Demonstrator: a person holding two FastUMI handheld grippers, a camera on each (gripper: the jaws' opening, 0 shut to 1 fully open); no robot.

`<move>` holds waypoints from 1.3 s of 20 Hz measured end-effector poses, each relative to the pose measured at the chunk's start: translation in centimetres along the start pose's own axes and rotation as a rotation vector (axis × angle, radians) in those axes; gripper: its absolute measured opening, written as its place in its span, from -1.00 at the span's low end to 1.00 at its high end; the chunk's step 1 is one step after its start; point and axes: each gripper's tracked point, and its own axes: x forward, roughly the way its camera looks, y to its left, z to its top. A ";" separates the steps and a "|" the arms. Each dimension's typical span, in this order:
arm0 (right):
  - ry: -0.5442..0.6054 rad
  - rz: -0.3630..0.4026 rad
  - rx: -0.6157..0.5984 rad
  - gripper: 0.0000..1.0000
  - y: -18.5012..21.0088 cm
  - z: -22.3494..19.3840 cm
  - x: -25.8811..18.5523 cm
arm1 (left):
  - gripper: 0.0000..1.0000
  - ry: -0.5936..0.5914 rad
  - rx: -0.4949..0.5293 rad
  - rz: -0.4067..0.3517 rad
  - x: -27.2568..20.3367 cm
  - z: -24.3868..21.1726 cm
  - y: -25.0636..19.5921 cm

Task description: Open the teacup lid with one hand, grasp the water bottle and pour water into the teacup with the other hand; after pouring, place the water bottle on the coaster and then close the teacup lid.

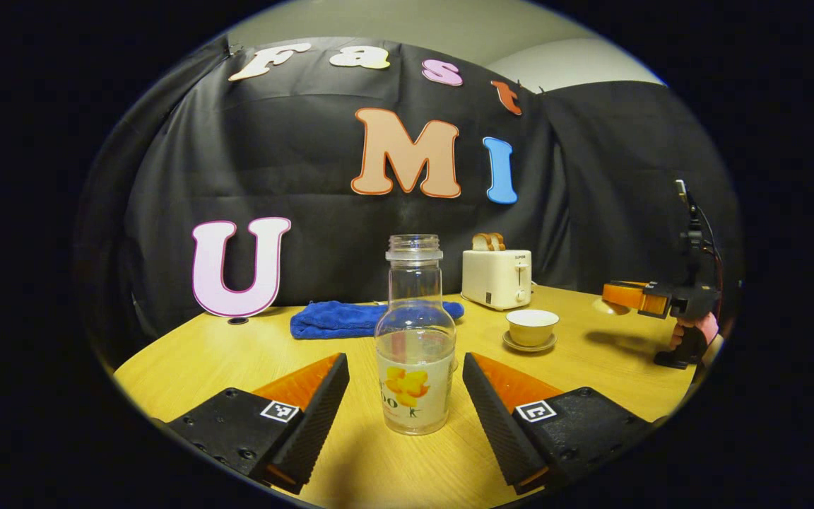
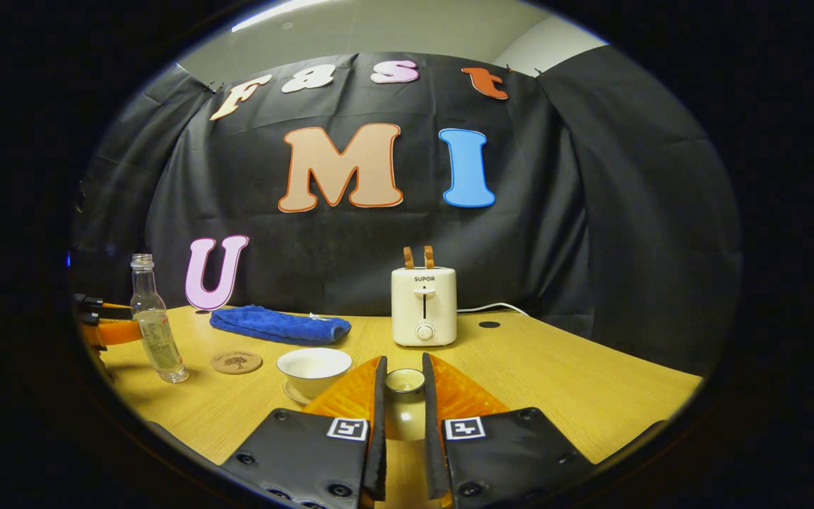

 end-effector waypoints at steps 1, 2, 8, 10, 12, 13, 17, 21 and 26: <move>-0.001 -0.006 0.000 -0.48 -0.3 -0.1 -0.1 | 0.90 0.017 -0.002 0.004 0.5 -0.2 0.0; -0.002 -0.009 0.000 -0.48 -0.5 0.0 -0.2 | 0.90 0.032 -0.003 0.009 0.8 -0.4 0.0; 0.000 -0.028 0.000 -0.50 -1.2 0.0 -0.5 | 0.90 0.097 0.010 0.041 2.9 -1.3 -0.1; 0.001 -0.027 0.000 -0.48 -1.2 -0.1 -0.5 | 0.89 0.141 0.017 0.034 3.5 -2.0 -0.3; 0.002 -0.027 0.000 -0.50 -1.2 -0.1 -0.4 | 0.89 0.183 0.027 0.039 3.9 -2.6 -0.4; 0.001 -0.026 0.000 -0.50 -1.3 -0.1 -0.5 | 0.90 0.192 0.029 0.057 4.1 -2.7 -0.1; 0.001 -0.025 0.001 -0.50 -1.3 -0.1 -0.5 | 0.90 0.207 0.041 0.066 4.6 -2.8 -0.5; 0.002 -0.018 0.001 -0.50 -1.2 -0.2 -0.4 | 0.50 0.199 0.041 0.057 5.1 -2.8 -0.7; 0.000 -0.020 0.001 -0.50 -1.6 -0.1 -0.3 | 0.41 0.190 0.155 0.082 5.0 -2.2 -1.5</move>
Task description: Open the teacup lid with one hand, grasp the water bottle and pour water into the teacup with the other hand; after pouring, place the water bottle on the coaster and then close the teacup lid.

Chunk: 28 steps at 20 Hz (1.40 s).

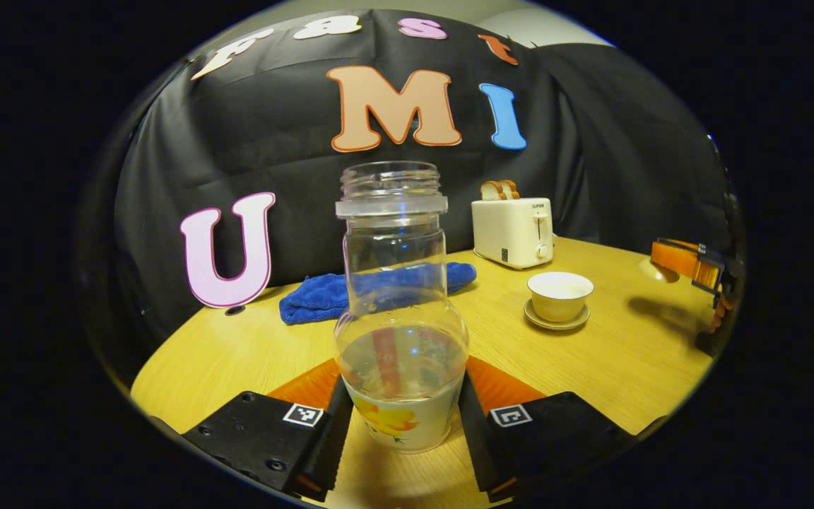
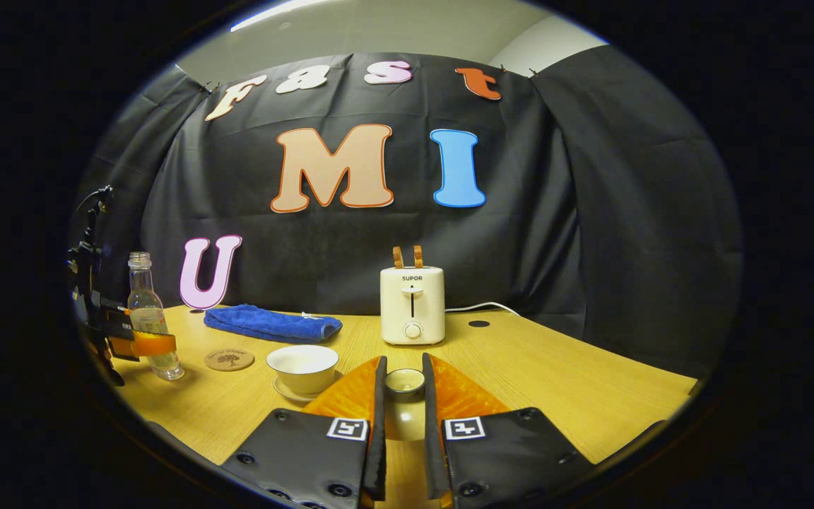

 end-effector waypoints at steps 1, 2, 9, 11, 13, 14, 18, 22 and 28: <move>0.000 -0.005 0.000 -0.50 -0.3 0.0 0.0 | 0.39 -0.001 0.052 0.019 0.1 0.3 -0.2; -0.001 -0.009 0.000 -0.50 -0.6 0.0 0.1 | 0.39 -0.012 0.102 0.036 0.4 0.8 -0.4; -0.003 -0.045 -0.001 -0.50 -2.5 0.1 0.4 | 0.35 -0.024 0.574 0.159 3.3 7.3 -0.4; -0.003 -0.048 -0.001 -0.51 -2.6 0.1 0.5 | 0.36 -0.034 0.715 0.199 4.6 9.2 0.1; -0.004 -0.050 -0.001 -0.50 -2.7 0.1 0.4 | 0.35 -0.037 0.822 0.223 5.9 10.2 0.4; -0.004 -0.050 -0.001 -0.50 -2.6 0.1 0.4 | 0.35 -0.033 0.860 0.229 6.7 10.2 0.1; -0.004 -0.050 -0.002 -0.50 -2.7 0.2 0.4 | 0.35 0.006 0.973 0.232 8.8 9.4 -0.5; -0.004 -0.053 -0.002 -0.50 -2.7 0.1 0.5 | 0.34 0.052 1.120 0.278 10.1 8.5 0.0; -0.004 -0.054 -0.002 -0.51 -2.8 0.2 0.4 | 0.34 0.090 1.295 0.272 10.9 7.1 -0.4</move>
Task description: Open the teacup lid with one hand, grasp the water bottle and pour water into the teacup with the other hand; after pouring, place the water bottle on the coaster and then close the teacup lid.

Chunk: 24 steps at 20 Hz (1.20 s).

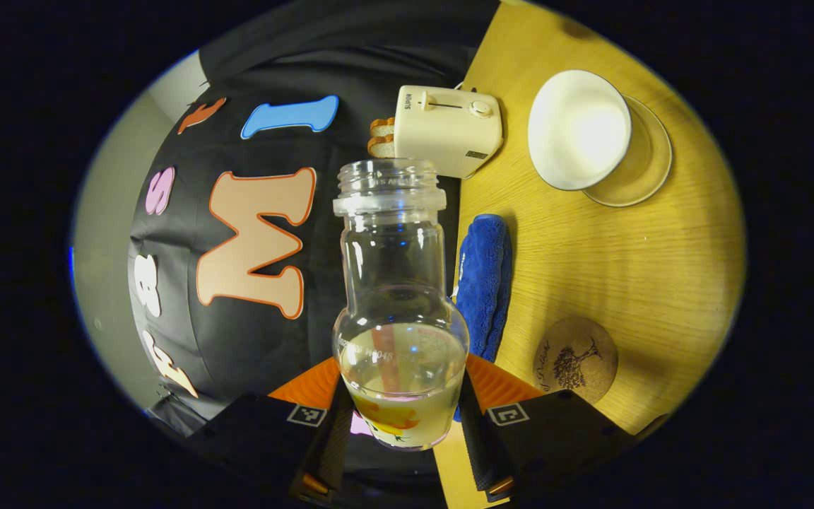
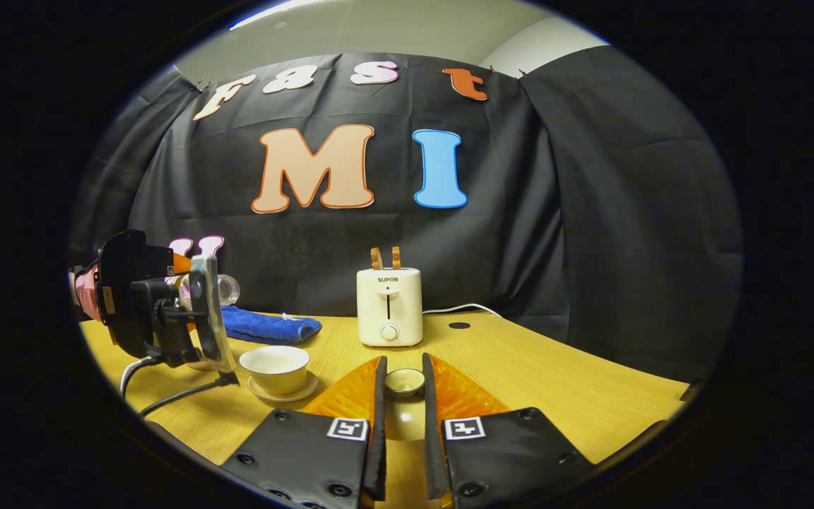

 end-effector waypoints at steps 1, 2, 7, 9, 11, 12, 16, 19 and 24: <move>0.000 -0.002 0.000 -0.50 -0.1 0.1 0.0 | 0.34 -0.001 0.027 0.002 0.2 0.1 0.0; -0.001 -0.004 0.000 -0.50 -0.1 0.1 -0.1 | 0.34 -0.002 0.053 0.006 0.2 0.0 0.1; 0.000 -0.007 0.000 -0.48 -0.1 0.1 0.0 | 0.33 -0.014 0.141 0.019 0.0 0.5 0.2; -0.002 -0.008 -0.001 -0.50 -0.2 0.1 0.0 | 0.34 -0.015 0.173 0.017 0.4 1.1 0.1; 0.001 -0.009 0.000 -0.50 -0.2 0.1 0.0 | 0.34 -0.012 0.215 0.013 0.7 1.2 0.0; 0.001 -0.009 0.000 -0.48 -0.2 0.0 0.0 | 0.34 -0.010 0.234 0.009 0.6 1.2 0.0; 0.002 -0.008 0.000 -0.50 -0.2 0.0 0.0 | 0.34 -0.014 0.283 0.008 0.4 1.6 0.2; 0.000 -0.009 -0.001 -0.51 -0.2 0.1 -0.1 | 0.34 -0.016 0.332 0.012 0.3 2.0 0.6; -0.001 -0.008 -0.001 -0.50 -0.2 0.1 -0.1 | 0.34 -0.016 0.409 0.012 0.3 2.3 1.0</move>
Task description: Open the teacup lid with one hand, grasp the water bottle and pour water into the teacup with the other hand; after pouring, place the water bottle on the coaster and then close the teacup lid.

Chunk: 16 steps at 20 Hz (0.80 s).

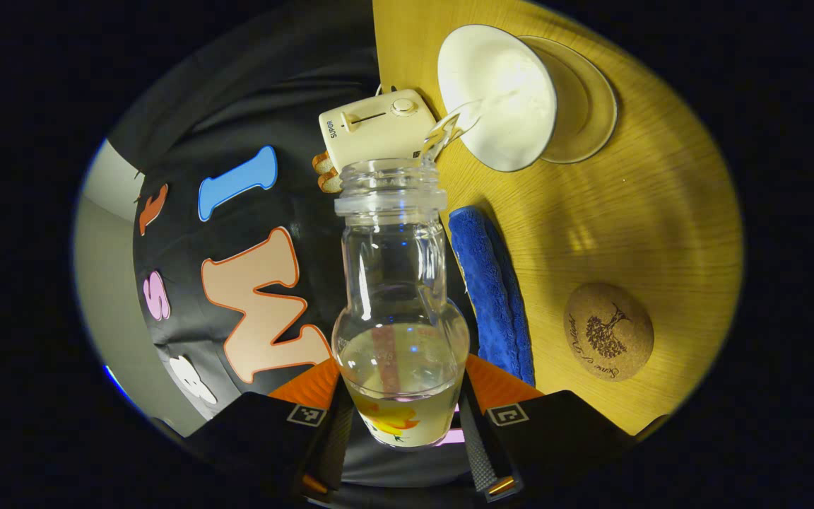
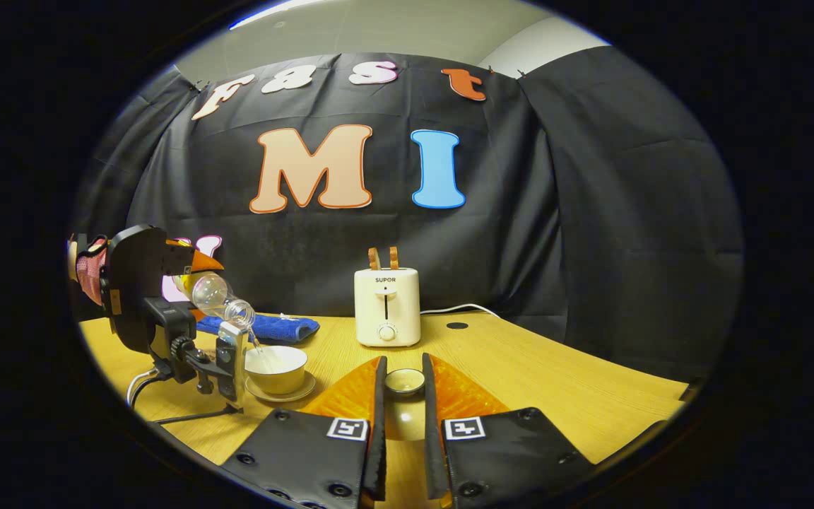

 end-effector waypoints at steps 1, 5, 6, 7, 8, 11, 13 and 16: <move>0.001 0.000 0.000 -0.50 0.0 0.0 0.0 | 0.34 0.001 0.015 0.003 0.0 0.0 0.2; 0.000 0.000 0.000 -0.50 -0.1 0.1 0.0 | 0.34 -0.003 0.053 0.023 0.2 0.0 0.7; 0.000 -0.001 0.000 -0.50 0.0 0.0 0.0 | 0.33 -0.002 0.067 0.029 0.2 -0.1 0.9; 0.000 -0.001 0.000 -0.50 0.0 0.0 0.0 | 0.33 0.000 0.082 0.031 0.2 -0.2 1.0; 0.000 -0.001 0.000 -0.50 0.0 0.0 0.0 | 0.33 0.002 0.096 0.031 0.2 -0.2 1.2; 0.000 -0.001 0.000 -0.50 0.0 0.0 0.0 | 0.34 0.013 0.135 0.035 0.0 0.2 1.5; 0.000 -0.001 0.000 -0.50 0.0 0.0 0.0 | 0.34 0.017 0.156 0.040 -0.2 0.2 1.6; 0.000 -0.001 0.000 -0.48 0.0 0.0 0.0 | 0.34 0.018 0.158 0.041 -0.2 0.1 1.7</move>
